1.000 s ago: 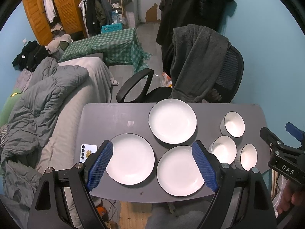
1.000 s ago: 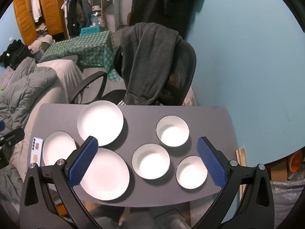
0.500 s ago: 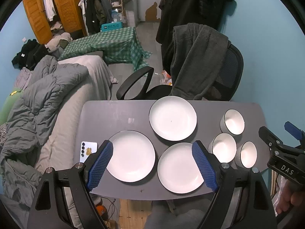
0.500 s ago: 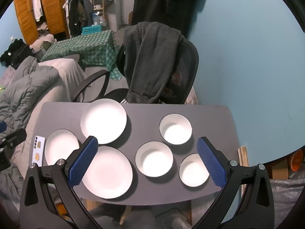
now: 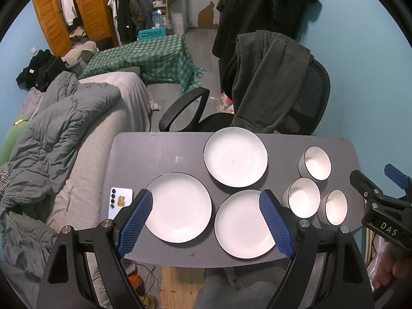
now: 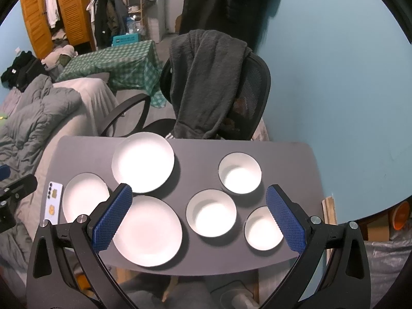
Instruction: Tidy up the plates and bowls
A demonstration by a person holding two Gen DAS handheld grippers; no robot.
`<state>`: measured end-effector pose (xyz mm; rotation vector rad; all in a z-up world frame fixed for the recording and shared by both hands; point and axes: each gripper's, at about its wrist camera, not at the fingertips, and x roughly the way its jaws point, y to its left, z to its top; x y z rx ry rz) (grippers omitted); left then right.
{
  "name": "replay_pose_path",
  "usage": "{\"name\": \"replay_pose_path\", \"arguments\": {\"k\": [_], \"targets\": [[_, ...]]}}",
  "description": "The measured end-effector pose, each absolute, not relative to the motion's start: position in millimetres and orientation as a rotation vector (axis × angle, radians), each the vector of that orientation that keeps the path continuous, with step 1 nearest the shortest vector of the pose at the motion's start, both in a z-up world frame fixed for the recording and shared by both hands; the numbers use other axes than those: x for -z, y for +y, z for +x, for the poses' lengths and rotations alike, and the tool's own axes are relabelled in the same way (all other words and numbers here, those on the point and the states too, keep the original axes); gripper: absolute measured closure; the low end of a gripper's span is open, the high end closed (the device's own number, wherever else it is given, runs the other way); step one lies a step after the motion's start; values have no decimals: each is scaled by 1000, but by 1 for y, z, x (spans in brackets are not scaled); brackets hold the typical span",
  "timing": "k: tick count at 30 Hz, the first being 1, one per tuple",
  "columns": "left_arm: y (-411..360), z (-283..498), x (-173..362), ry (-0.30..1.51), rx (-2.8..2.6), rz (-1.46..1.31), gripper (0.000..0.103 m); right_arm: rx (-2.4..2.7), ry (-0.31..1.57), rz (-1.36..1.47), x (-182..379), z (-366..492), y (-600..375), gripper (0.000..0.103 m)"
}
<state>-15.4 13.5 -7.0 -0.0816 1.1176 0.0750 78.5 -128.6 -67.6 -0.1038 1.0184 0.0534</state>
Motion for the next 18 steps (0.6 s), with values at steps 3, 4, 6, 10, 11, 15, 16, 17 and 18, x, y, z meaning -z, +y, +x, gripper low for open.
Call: {"name": "replay_pose_path", "arguments": {"k": [3, 4, 6, 10, 11, 15, 16, 17, 18], "targets": [[14, -14, 8, 1117, -76, -84, 17, -52, 1018, -105, 68, 79, -128, 1], [14, -14, 8, 1118, -75, -83, 17, -51, 1019, -106, 67, 79, -127, 1], [15, -14, 8, 1119, -75, -82, 17, -54, 1019, -103, 68, 78, -127, 1], [15, -15, 8, 1120, -75, -83, 17, -52, 1021, -105, 68, 78, -127, 1], [16, -15, 8, 1121, -74, -84, 17, -53, 1020, -104, 68, 78, -127, 1], [17, -15, 11, 1126, -74, -83, 17, -45, 1019, -105, 68, 76, -125, 1], [17, -15, 11, 1127, -73, -82, 17, -39, 1015, -107, 67, 75, -125, 1], [17, -15, 12, 1127, -73, -81, 17, -36, 1013, -111, 68, 74, -124, 1], [17, -15, 12, 1126, -74, -81, 17, -35, 1013, -114, 69, 73, -122, 1]]}}
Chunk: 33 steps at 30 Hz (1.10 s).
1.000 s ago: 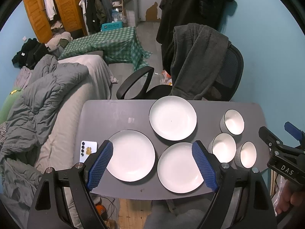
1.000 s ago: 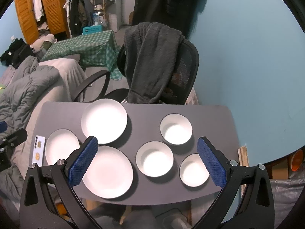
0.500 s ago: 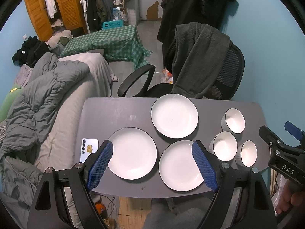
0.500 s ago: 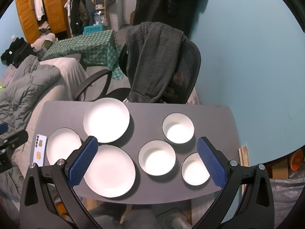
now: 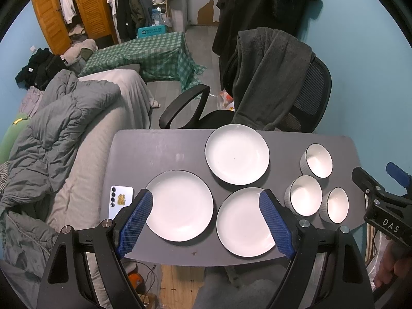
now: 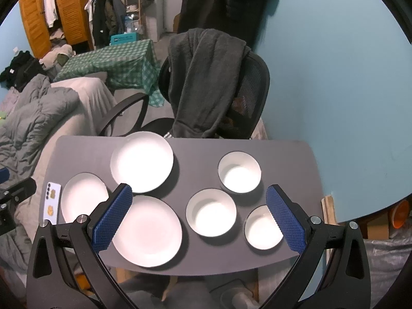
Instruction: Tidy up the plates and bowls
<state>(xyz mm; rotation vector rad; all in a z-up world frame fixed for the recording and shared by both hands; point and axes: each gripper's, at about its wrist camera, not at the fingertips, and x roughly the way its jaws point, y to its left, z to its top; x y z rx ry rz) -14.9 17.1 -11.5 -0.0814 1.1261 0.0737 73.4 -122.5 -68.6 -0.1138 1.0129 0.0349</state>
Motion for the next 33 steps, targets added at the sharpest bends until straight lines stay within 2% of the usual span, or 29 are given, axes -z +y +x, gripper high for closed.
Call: {"name": "replay_pose_path", "arguments": {"k": [33], "targets": [[41, -9, 23, 1137, -60, -72, 17, -11, 1028, -103, 75, 81, -110, 1]]}}
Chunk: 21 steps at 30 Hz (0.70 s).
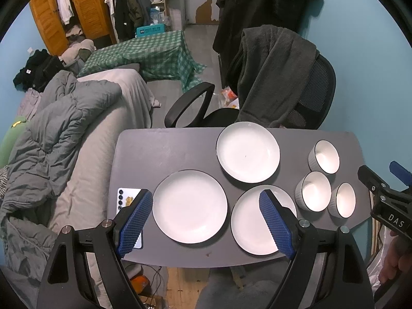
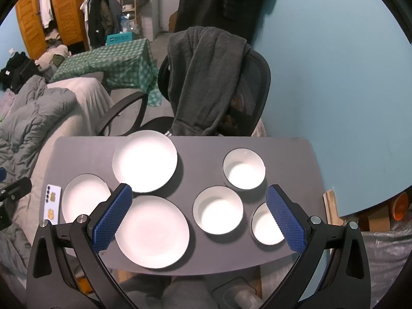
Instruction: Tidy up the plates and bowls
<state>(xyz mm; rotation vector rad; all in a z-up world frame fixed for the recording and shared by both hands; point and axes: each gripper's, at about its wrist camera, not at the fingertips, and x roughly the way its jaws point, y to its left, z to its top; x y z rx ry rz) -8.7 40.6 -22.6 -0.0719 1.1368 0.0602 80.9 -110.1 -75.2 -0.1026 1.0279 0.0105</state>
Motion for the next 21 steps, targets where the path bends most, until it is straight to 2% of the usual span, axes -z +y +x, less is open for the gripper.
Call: {"name": "replay_pose_path", "arguments": {"k": [12, 21], "targets": [[52, -12, 55, 1191, -48, -81, 17, -30, 1054, -83, 94, 78, -111, 1], [53, -19, 107, 1279, 11, -115, 17, -90, 1096, -80, 124, 69, -108, 1]]}}
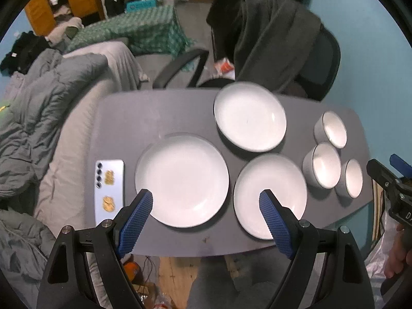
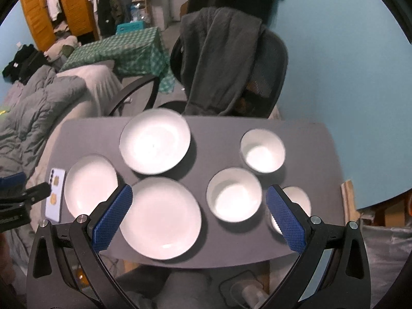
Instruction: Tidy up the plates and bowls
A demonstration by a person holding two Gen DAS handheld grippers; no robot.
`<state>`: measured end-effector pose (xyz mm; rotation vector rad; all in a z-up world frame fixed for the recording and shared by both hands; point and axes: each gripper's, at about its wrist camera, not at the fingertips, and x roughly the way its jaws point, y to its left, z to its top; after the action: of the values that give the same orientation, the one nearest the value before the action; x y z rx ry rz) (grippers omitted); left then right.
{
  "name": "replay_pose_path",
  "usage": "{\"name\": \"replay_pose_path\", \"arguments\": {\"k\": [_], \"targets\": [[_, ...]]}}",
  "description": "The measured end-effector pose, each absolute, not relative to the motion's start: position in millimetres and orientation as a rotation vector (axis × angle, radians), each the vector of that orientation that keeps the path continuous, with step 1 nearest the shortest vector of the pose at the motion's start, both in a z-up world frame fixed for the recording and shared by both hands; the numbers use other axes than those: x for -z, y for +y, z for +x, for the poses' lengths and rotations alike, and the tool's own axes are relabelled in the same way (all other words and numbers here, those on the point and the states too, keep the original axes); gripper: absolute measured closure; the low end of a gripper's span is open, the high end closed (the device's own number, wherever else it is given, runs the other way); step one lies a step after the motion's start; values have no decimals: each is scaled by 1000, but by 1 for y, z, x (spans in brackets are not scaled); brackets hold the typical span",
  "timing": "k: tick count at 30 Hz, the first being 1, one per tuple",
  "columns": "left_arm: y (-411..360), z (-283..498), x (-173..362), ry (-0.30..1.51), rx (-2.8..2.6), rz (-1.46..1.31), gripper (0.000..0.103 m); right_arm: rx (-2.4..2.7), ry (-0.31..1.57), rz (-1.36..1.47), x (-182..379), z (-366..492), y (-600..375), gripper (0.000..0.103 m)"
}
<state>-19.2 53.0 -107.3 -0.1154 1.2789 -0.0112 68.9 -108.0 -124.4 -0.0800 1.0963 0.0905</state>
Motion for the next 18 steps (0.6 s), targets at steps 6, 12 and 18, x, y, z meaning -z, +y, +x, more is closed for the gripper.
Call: {"name": "replay_pose_path", "arguments": {"k": [6, 12, 18], "targets": [[44, -22, 143, 1323, 46, -103, 17, -134, 1156, -76, 158, 58, -106, 1], [30, -21, 176, 1362, 71, -96, 17, -180, 1226, -62, 200, 51, -106, 2], [14, -17, 200, 1393, 90, -70, 17, -210, 1308, -15, 236, 50, -113, 8]]}}
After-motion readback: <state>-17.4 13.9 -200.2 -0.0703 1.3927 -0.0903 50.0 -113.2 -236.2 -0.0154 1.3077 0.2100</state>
